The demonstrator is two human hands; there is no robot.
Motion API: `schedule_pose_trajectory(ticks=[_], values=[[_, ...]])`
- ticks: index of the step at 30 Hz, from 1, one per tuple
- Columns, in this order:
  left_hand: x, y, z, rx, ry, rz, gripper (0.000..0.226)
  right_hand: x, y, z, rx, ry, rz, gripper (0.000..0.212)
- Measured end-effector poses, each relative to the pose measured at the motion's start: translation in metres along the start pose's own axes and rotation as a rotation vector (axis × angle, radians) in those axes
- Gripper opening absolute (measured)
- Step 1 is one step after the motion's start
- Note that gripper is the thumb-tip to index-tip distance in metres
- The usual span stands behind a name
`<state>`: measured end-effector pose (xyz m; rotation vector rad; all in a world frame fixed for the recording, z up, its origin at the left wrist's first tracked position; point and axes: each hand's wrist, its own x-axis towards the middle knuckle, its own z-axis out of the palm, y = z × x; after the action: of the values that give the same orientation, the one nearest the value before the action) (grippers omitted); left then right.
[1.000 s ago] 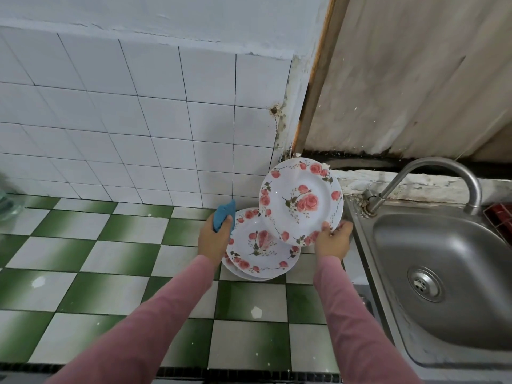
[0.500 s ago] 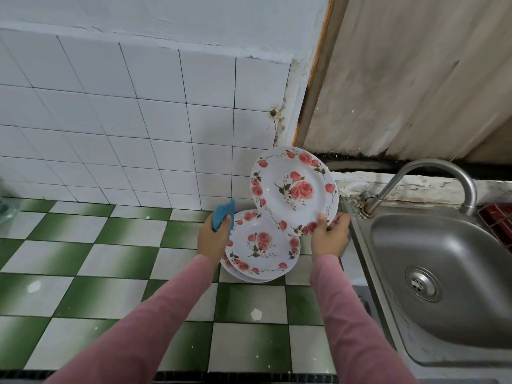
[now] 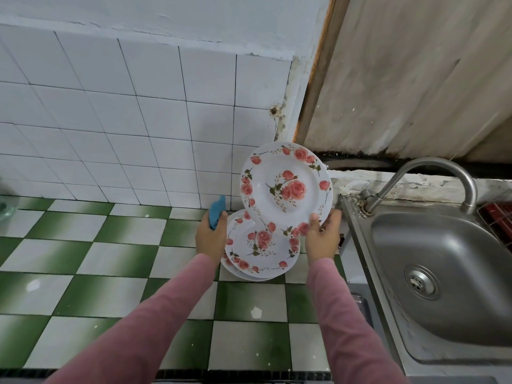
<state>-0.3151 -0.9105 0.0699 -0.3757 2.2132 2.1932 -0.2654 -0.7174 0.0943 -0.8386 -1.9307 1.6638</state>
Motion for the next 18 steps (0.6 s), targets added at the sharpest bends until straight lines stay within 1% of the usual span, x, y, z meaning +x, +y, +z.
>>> schedule_pose_trajectory(ticks=[2, 6, 9, 11, 14, 16, 18], values=[[0.000, 0.001, 0.001, 0.007, 0.018, 0.004, 0.015, -0.003, -0.004, 0.003, 0.005, -0.039, -0.003, 0.010], [-0.002, 0.005, 0.007, 0.004, 0.066, 0.040, 0.025, -0.009, -0.009, 0.010, 0.051, -0.119, 0.007, 0.011], [-0.010, 0.010, 0.018, -0.048, 0.024, 0.052, 0.025, -0.013, -0.015, 0.015, 0.099, -0.127, 0.004, 0.010], [-0.012, 0.013, 0.027, -0.103, -0.003, 0.047, 0.033, -0.015, -0.021, 0.017, 0.121, -0.131, -0.024, 0.009], [-0.014, 0.013, 0.038, -0.098, -0.020, 0.058, 0.040, -0.018, -0.027, 0.023, 0.167, -0.177, -0.044, 0.009], [-0.014, 0.012, 0.046, 0.011, -0.107, 0.056, 0.048, -0.021, -0.029, 0.027, 0.238, -0.224, -0.001, 0.009], [-0.016, 0.011, 0.052, 0.285, -0.220, 0.065, 0.058, -0.022, -0.029, 0.032, 0.296, -0.258, 0.060, 0.011]])
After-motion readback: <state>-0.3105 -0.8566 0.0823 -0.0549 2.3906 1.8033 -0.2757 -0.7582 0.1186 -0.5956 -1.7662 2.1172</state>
